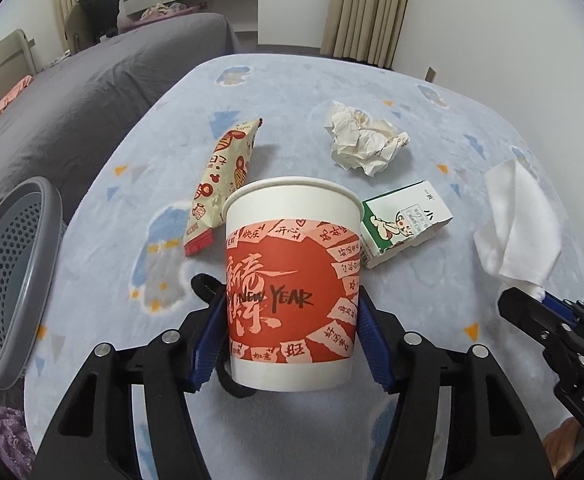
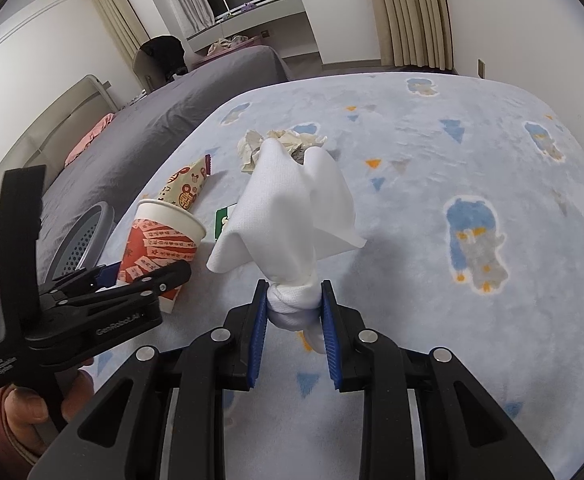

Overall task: Collect trash
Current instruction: 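Lift the paper cup and tissue and carry both tools over the grey basket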

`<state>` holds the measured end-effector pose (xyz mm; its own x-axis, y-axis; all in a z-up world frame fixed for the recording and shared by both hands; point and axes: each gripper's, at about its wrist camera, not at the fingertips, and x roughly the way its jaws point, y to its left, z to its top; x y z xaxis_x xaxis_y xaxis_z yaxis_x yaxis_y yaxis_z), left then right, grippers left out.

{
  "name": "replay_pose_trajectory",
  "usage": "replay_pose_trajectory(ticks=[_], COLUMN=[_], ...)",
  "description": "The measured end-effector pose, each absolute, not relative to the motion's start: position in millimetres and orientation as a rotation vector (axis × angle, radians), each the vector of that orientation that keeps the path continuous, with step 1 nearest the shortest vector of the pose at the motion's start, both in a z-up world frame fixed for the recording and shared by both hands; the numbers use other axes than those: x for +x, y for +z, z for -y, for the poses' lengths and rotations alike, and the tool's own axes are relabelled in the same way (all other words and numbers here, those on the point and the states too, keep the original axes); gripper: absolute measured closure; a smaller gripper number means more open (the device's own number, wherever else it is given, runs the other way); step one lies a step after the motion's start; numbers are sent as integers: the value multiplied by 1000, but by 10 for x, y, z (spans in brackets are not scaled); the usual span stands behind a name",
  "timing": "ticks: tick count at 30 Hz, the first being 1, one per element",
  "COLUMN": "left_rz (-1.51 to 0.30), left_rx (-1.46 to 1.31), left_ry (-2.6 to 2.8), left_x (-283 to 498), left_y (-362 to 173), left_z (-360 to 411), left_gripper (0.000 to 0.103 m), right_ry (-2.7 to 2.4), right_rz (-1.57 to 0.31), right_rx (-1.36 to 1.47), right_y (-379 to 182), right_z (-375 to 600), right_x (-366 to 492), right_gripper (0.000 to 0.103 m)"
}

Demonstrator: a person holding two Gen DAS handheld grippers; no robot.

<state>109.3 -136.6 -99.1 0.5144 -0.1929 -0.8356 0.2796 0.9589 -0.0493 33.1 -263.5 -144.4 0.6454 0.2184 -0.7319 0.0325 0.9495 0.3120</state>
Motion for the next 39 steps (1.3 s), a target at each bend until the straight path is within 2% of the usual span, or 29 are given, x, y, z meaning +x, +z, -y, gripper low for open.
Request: replay_pose_trajectory(ticks=[16, 26, 39], left_rz=[-837, -805, -805], left_rx=[60, 48, 10], left_ry=[-306, -197, -63], left_x=[735, 802, 1093], left_y=[-312, -330, -411], left_z=[683, -117, -1157], left_gripper=[44, 44, 44], right_ry=[95, 162, 328], right_rz=[-853, -856, -856], right_rx=[265, 230, 149], right_y=[-1351, -1244, -1115], right_z=[2164, 1445, 243], right_x=[188, 337, 991], right_gripper=[78, 78, 78])
